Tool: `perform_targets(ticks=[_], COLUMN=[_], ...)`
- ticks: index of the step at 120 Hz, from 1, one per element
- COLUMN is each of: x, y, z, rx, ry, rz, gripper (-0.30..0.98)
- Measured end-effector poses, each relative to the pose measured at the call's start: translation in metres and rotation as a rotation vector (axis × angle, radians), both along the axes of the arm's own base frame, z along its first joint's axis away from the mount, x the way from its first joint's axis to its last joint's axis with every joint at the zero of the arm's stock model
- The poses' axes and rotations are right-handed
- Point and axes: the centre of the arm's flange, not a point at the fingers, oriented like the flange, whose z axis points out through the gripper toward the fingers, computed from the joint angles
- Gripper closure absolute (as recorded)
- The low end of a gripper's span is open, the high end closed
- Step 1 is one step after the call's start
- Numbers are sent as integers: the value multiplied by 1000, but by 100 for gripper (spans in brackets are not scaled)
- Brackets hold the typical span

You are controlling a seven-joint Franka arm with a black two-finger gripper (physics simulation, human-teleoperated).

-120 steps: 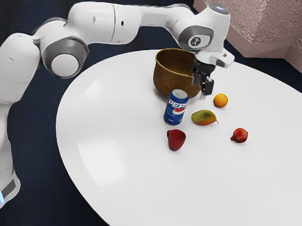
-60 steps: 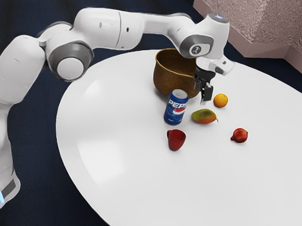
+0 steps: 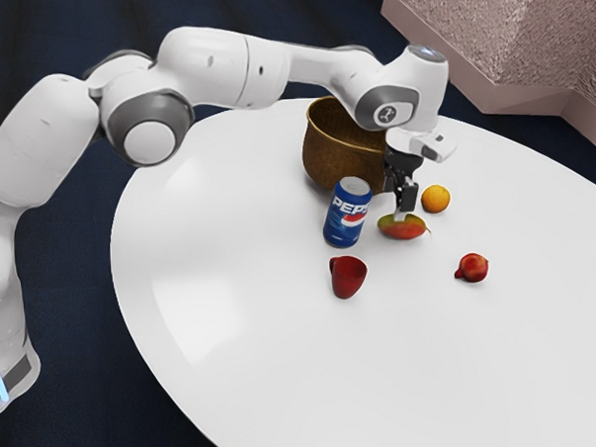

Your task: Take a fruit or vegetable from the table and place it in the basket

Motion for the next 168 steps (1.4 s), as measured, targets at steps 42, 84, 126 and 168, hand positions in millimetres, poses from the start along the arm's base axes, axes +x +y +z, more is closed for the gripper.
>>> perform_targets(ticks=[42, 84, 126, 168], x=[7, 7, 11, 20], y=[2, 13, 12, 9], z=[-19, -19, -27, -50], rx=[-12, -11, -12, -15], ry=[-3, -14, -21, -35], rz=[-10, -3, -10, -18], gripper=[0, 0, 0, 0])
